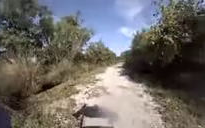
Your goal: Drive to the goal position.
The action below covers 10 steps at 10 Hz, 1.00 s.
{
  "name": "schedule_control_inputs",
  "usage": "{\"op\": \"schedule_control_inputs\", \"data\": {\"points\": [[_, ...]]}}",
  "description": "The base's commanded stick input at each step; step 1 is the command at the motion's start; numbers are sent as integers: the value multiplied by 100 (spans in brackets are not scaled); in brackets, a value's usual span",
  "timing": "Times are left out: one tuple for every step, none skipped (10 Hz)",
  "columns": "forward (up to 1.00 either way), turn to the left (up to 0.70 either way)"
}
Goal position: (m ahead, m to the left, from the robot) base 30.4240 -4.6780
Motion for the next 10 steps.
{"op": "schedule_control_inputs", "data": {"points": [[100,-27],[100,-24],[100,-2],[100,0],[100,0],[100,0],[100,18],[100,6],[100,0],[100,0]]}}
